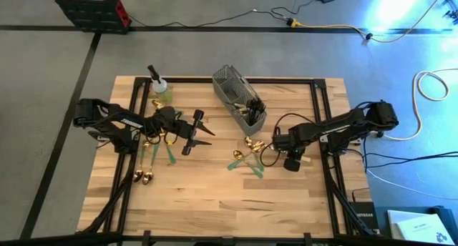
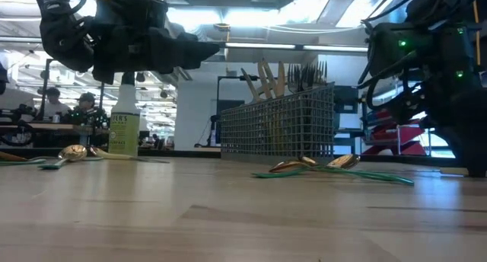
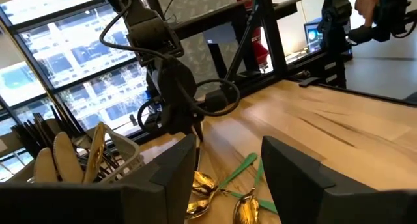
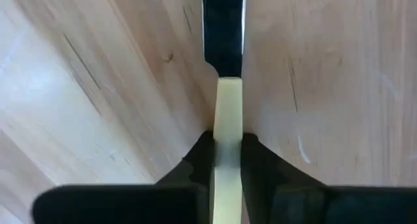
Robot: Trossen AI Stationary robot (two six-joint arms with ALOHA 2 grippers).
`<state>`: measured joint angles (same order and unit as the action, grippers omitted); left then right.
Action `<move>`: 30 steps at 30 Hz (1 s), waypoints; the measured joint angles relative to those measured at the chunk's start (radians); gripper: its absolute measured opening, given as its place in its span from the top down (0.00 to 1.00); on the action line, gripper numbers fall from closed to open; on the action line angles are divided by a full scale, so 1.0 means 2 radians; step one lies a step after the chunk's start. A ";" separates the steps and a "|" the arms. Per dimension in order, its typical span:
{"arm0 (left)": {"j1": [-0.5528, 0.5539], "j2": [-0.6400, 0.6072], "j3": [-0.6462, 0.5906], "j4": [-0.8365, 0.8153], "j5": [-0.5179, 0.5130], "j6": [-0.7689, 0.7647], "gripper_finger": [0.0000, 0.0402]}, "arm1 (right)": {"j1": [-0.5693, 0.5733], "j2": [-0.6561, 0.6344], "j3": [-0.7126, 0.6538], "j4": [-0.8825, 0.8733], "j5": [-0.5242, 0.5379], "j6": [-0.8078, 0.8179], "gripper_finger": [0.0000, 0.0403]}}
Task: Sort silverware
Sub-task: Put the yellow table knife into the gray silverware organizer
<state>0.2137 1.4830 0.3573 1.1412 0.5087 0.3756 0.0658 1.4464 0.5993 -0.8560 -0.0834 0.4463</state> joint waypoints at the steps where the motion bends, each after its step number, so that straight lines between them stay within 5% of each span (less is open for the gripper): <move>1: 0.000 0.000 0.000 0.000 0.000 0.000 0.60 | 0.000 0.001 0.004 -0.004 -0.002 0.004 0.94; 10: 0.000 0.000 0.000 0.003 -0.002 -0.003 0.60 | 0.027 -0.025 0.061 -0.025 -0.007 0.028 0.95; 20: -0.005 0.000 0.000 0.000 -0.002 -0.008 0.60 | 0.106 -0.088 0.076 -0.061 0.004 0.173 0.95; 30: -0.034 0.034 0.019 -0.001 -0.002 -0.041 0.60 | 0.199 -0.110 0.077 0.129 0.165 0.257 0.95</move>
<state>0.1462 1.5510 0.3948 1.1396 0.5047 0.2926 0.4643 1.2272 0.7532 -0.5984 0.2458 0.9607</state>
